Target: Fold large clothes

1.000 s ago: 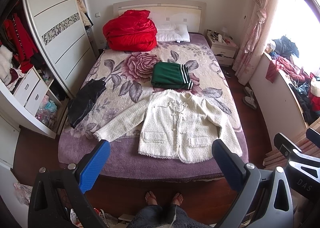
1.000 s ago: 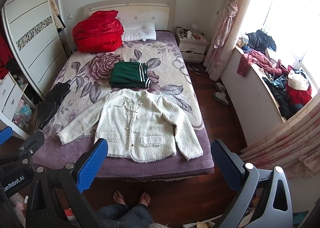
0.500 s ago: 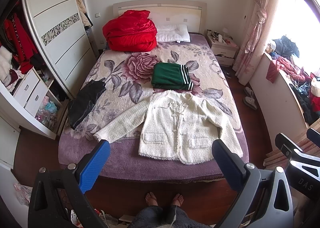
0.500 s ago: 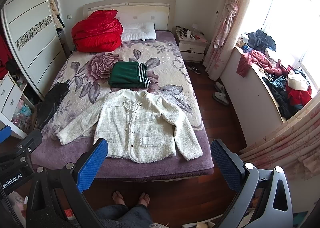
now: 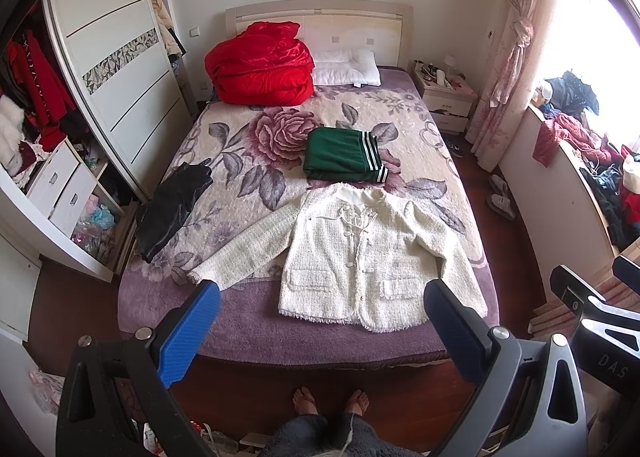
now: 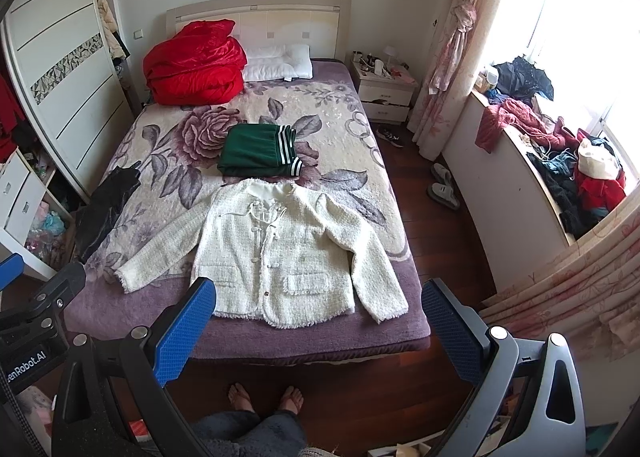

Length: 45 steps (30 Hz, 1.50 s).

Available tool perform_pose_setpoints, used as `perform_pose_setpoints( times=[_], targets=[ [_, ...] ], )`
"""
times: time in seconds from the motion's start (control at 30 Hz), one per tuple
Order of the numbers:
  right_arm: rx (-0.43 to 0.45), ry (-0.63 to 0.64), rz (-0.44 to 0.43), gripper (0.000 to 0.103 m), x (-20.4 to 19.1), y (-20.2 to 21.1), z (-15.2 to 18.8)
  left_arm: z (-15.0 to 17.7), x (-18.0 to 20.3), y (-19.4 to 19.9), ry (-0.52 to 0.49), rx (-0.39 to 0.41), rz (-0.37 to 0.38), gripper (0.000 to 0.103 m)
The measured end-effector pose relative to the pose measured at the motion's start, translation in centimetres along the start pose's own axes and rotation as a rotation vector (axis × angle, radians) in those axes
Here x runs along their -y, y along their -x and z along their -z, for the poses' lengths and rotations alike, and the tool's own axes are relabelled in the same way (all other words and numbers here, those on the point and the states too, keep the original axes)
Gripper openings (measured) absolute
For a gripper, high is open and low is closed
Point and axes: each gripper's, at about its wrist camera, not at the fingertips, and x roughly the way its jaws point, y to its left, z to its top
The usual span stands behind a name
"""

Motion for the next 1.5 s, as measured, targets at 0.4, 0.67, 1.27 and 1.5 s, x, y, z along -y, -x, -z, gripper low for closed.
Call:
perform_pose_setpoints(
  times=[0.4,0.67,1.27,1.5],
  targets=[
    [-0.003,-0.002,-0.005,0.103,0.1,-0.5,-0.6,-1.7,-0.5,-0.7,-0.001,0.003,0.001,0.103],
    [-0.003,-0.007,-0.007,0.103,0.0,-0.5,-0.6,-1.9,-0.4,-1.2,-0.004,0.004,0.002,0.103],
    [-0.184,-0.354,0.024,0.073,7.6,-19.7,1.7,-2.2,-1.3,-19.7,-0.136,-0.011,-0.166,0.103],
    [-0.360,-0.616,0.073,0.076,20.0,-35.1,7.0,-1.5,1.7,-29.9,-0.170,-0.147,-0.270,0.103]
  ],
)
